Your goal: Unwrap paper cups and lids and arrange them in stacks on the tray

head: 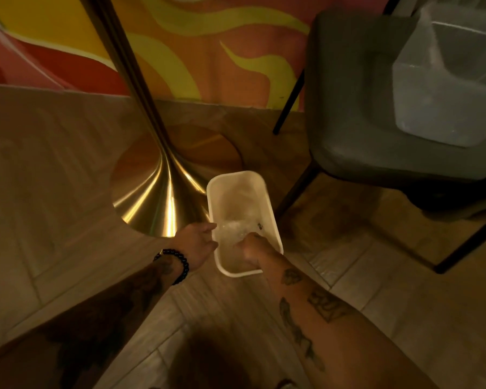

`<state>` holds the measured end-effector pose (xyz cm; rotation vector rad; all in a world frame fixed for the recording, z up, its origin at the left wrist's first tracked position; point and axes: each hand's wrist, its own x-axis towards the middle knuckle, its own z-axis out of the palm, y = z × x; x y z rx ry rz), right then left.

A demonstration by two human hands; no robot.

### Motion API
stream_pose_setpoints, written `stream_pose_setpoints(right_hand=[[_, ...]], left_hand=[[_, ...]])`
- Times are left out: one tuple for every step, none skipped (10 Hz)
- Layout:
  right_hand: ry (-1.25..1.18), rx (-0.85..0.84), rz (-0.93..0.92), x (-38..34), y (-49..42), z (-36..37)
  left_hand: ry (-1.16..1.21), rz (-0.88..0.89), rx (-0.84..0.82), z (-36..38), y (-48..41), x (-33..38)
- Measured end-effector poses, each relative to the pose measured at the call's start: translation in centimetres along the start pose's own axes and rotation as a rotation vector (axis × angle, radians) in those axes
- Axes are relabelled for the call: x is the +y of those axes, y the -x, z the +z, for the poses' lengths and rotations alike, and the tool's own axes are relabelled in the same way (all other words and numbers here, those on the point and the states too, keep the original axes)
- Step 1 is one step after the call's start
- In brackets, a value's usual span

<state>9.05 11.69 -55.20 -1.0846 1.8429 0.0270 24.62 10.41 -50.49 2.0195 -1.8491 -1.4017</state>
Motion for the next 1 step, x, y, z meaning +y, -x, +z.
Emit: stream_pose_setpoints(right_hand=[[0.004, 0.059, 0.021, -0.06, 1.4, -1.2]], left_hand=[[-0.086, 0.022, 0.018, -0.96, 2.05, 1.42]])
